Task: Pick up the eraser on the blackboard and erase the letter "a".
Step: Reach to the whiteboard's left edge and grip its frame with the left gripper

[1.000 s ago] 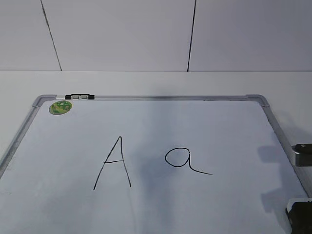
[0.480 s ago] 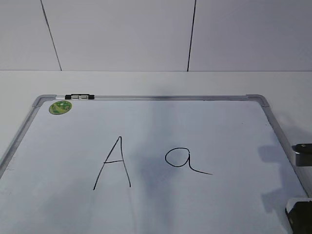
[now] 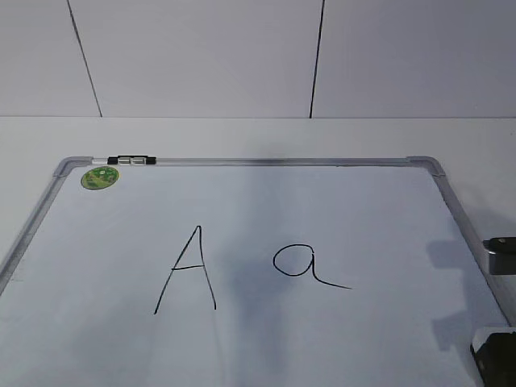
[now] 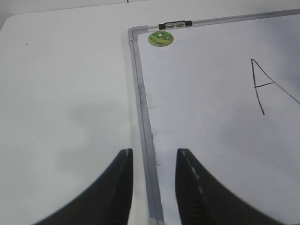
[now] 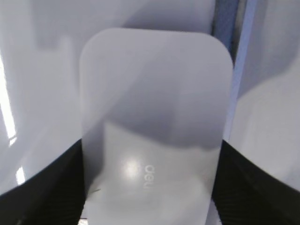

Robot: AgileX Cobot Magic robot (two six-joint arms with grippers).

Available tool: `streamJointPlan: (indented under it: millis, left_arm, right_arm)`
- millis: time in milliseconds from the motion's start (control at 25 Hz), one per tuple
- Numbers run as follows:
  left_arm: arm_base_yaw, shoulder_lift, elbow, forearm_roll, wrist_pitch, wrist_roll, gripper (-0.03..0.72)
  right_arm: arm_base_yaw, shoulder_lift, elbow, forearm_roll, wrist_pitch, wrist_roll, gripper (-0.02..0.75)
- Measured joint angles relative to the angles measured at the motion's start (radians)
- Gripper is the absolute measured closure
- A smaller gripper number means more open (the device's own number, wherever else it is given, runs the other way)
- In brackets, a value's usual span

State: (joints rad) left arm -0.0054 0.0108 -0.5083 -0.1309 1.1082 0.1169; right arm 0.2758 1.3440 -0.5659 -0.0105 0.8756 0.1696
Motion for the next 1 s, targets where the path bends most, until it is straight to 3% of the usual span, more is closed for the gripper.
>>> streamJointPlan:
  millis: [200, 640, 1000]
  left_arm:
    - [0.000, 0.000, 0.000, 0.000, 0.000, 0.000, 0.454]
    - [0.000, 0.000, 0.000, 0.000, 0.000, 0.000, 0.454]
    - [0.000, 0.000, 0.000, 0.000, 0.000, 0.000, 0.454]
  right_arm:
    - [0.000, 0.004, -0.011, 0.000, 0.026, 0.000, 0.168]
    - [0.000, 0.005, -0.215, 0.000, 0.306, 0.002, 0.172]
    - [0.000, -0.055, -0.339, 0.018, 0.334, -0.020, 0.173]
